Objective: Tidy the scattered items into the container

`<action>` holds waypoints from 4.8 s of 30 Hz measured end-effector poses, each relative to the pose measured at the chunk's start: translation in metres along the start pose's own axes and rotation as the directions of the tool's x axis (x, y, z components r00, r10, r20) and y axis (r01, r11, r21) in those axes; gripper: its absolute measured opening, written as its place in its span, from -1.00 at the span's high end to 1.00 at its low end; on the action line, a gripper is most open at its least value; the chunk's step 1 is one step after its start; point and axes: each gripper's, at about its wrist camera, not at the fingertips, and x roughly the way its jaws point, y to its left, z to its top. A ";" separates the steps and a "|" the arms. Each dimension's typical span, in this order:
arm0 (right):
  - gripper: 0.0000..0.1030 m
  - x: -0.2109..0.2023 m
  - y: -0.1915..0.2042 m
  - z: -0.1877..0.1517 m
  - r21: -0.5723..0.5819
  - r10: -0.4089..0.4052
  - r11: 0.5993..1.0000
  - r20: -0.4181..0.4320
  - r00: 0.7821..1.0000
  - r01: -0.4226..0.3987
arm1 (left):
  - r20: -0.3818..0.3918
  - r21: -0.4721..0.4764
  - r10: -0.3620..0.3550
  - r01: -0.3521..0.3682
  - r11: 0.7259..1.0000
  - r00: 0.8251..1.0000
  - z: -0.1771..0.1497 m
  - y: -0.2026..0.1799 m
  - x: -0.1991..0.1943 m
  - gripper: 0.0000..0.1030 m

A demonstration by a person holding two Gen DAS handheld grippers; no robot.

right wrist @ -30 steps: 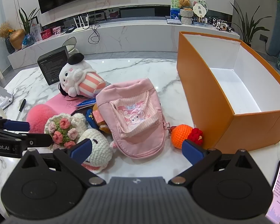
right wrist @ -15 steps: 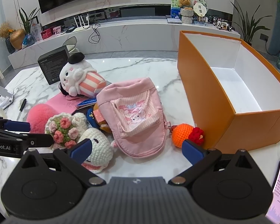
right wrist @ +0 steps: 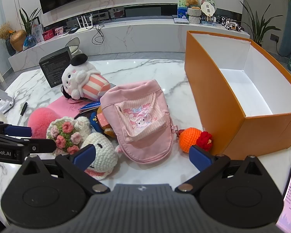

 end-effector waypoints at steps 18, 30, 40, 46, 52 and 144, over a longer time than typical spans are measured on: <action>-1.00 0.001 0.000 -0.001 0.006 0.005 1.000 -0.006 1.000 -0.005 | 0.003 0.001 -0.003 0.003 1.000 1.000 0.001 -0.001 -0.001 -1.00; -1.00 -0.001 0.000 0.000 0.005 0.008 1.000 0.008 1.000 -0.008 | 0.008 -0.001 -0.002 0.002 1.000 1.000 0.002 -0.001 -0.002 -1.00; -0.99 0.001 0.000 0.000 -0.012 -0.029 1.000 0.008 1.000 0.029 | 0.012 0.001 -0.012 0.012 1.000 1.000 0.002 0.001 -0.004 -1.00; -0.98 -0.001 -0.005 -0.001 0.002 -0.017 1.000 0.032 0.999 0.017 | 0.089 -0.055 -0.006 0.011 0.998 0.996 0.004 0.009 -0.016 -1.00; -0.51 0.001 -0.006 -0.001 0.004 0.024 1.000 0.015 1.000 -0.024 | 0.099 -0.141 0.043 -0.029 0.990 0.994 0.007 0.032 -0.011 -1.00; -0.08 0.052 0.003 0.053 -0.188 0.061 0.980 -0.009 0.998 -0.061 | 0.103 -0.091 0.098 -0.089 0.992 0.990 -0.010 0.051 0.002 0.08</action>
